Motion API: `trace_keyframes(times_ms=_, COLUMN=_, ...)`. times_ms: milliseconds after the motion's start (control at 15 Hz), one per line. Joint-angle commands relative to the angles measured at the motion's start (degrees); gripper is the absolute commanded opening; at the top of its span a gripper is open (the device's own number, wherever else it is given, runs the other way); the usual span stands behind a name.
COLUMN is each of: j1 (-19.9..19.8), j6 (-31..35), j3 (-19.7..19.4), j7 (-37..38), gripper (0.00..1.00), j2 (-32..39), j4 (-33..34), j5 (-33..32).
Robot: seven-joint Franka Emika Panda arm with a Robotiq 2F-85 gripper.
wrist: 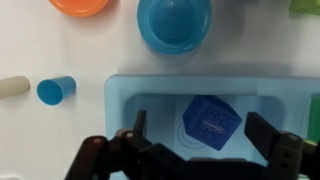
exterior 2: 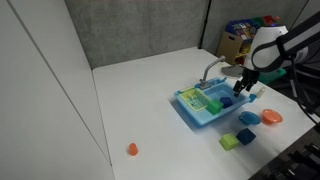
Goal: Pick up the blue block from the sink and put it on the table
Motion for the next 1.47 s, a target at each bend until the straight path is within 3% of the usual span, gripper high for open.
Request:
trace_keyframes(times_ms=0, j1=0.12, j6=0.26, j3=0.05, j7=0.12, gripper=1.00, j2=2.50, j4=1.90, j5=-0.44)
trace_keyframes(times_ms=867, j1=0.93, j6=8.16, j3=1.77, j7=-0.41, gripper=1.00, j2=11.77, j4=7.25, j5=-0.17)
trace_keyframes(times_ms=1400, j1=-1.01, j6=11.51, j3=4.60, j7=-0.24, gripper=1.00, j2=12.82, j4=7.48, j5=2.91)
